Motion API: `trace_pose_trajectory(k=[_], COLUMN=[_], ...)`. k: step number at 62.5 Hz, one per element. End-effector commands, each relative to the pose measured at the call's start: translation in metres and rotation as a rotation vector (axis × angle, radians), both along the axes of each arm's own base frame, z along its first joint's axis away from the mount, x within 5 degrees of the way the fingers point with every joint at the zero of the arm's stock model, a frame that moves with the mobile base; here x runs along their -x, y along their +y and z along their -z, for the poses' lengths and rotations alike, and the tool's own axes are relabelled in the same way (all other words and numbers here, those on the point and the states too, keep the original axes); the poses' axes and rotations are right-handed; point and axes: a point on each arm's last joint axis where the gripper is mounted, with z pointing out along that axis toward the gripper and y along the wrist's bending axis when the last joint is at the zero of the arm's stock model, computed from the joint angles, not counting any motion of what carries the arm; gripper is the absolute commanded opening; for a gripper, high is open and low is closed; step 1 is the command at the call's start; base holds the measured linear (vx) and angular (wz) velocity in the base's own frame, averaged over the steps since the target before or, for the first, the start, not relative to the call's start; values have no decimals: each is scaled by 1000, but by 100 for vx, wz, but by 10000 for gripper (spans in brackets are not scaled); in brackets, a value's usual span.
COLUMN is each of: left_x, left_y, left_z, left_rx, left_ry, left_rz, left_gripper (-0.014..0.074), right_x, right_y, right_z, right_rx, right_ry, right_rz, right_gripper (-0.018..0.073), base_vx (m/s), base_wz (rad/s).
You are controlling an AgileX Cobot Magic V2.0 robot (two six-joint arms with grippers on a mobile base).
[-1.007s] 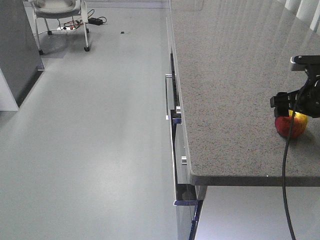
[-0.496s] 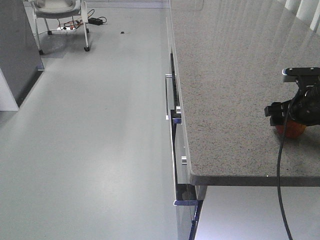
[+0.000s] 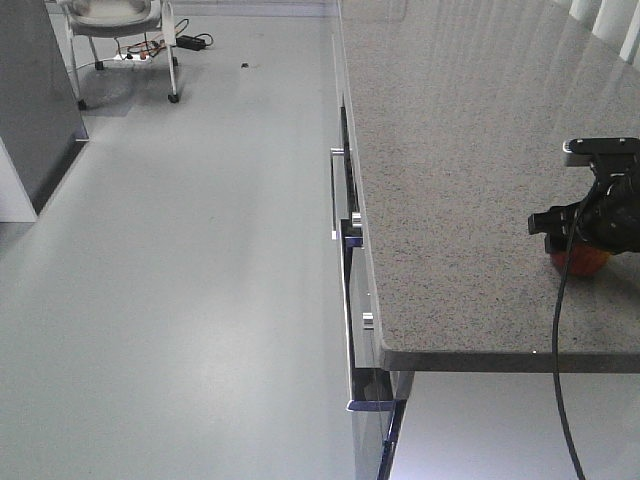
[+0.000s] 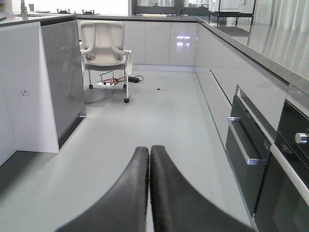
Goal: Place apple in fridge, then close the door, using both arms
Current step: 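Lift the apple off the countertop with the right gripper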
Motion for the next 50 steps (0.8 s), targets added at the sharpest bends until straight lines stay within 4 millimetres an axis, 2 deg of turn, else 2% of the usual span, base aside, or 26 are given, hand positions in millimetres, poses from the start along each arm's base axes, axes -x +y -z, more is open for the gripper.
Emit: trace_pose_trajectory(k=[1, 9, 14, 20, 25, 29, 30, 37, 45, 50], left_x=[0, 0, 0, 0, 0, 0, 0, 0, 0, 0], left_y=[-1, -1, -1, -1, -1, -1, -1, -1, -1, -1], left_z=[3, 3, 3, 3, 3, 3, 3, 3, 3, 3], left_rx=[1, 1, 1, 1, 1, 1, 1, 1, 1, 1], left_ry=[-54, -54, -54, -54, -54, -54, -54, -54, -54, -54], left_rz=[14, 14, 14, 14, 14, 14, 14, 14, 14, 14], left_gripper=[-6, -6, -6, -6, -6, -6, -6, -6, -6, -6], right_x=[1, 13, 30, 61, 88, 106, 117, 154, 182, 191], right_y=[-2, 1, 5, 10, 16, 21, 23, 32, 38, 39], right_z=[-41, -75, -109, -153, -180, -195, -203, -228, -247, -253], right_rx=[21, 34, 28, 27, 10, -18, -23, -32, -36, -33], right_ry=[-147, -237, -321, -422, -468, -486, -503, -556, -634, -660], right_rz=[1, -11, -22, -44, -58, -73, -83, -142, -169, -170], right_gripper=[197, 90, 48, 22, 16, 16, 16, 16, 16, 16], base_vx=[0, 0, 0, 0, 0, 0, 0, 0, 0, 0], base_wz=[0, 0, 0, 0, 0, 0, 0, 0, 0, 0])
